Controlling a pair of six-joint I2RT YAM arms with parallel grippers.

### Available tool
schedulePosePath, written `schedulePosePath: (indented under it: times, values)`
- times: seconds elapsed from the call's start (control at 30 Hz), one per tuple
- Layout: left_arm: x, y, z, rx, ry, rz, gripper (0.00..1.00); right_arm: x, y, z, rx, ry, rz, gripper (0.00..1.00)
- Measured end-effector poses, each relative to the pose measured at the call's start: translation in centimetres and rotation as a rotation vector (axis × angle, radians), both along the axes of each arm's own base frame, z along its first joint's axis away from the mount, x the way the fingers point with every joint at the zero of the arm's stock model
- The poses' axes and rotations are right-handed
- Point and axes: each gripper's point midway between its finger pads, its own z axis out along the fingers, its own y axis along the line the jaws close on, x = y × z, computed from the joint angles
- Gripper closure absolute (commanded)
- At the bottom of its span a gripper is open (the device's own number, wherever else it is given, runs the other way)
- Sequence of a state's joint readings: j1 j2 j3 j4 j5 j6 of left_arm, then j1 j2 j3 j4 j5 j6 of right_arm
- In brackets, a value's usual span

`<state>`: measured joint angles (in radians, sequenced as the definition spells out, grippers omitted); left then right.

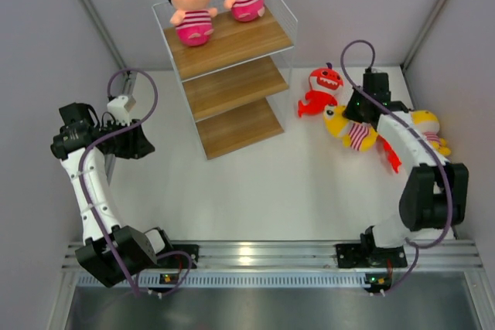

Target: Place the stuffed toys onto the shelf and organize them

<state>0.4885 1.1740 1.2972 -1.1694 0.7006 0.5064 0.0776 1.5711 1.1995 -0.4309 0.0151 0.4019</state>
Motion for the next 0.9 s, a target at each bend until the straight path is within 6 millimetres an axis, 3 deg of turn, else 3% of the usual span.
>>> schedulePosePath:
  times: [0.13, 0.2, 0.27, 0.37, 0.5, 0.67, 0.8, 0.9]
  values:
    - [0.0, -0.3, 0.2, -0.015, -0.006, -0.007, 0.53, -1.9, 2.5, 9.4, 0.05, -0.274, 0.049, 1.0]
    - [0.1, -0.4, 0.2, -0.021, -0.008, -0.008, 0.53, -3.6, 5.1, 14.3, 0.101, -0.442, 0.115, 1.0]
    - [0.1, -0.5, 0.3, -0.027, -0.009, -0.01, 0.53, -5.6, 8.1, 17.7, 0.164, -0.574, 0.198, 1.0]
    - [0.1, -0.6, 0.4, -0.036, -0.013, -0.013, 0.53, -8.2, 11.8, 21.0, 0.265, -0.727, 0.293, 1.0]
    - [0.0, -0.7, 0.5, -0.036, -0.019, -0.015, 0.53, -9.9, 15.7, 22.3, 0.367, -0.804, 0.379, 1.0]
    - [-0.2, -0.8, 0.9, -0.027, -0.035, -0.015, 0.52, -11.2, 19.5, 25.5, 0.522, -0.933, 0.413, 1.0]
    - [-0.3, -0.9, 1.0, -0.028, -0.039, -0.012, 0.52, -11.4, 20.9, 27.5, 0.621, -1.007, 0.39, 1.0]
    - [-0.3, -0.9, 1.1, -0.029, -0.039, -0.01, 0.52, -11.1, 21.1, 27.6, 0.665, -1.018, 0.335, 1.0]
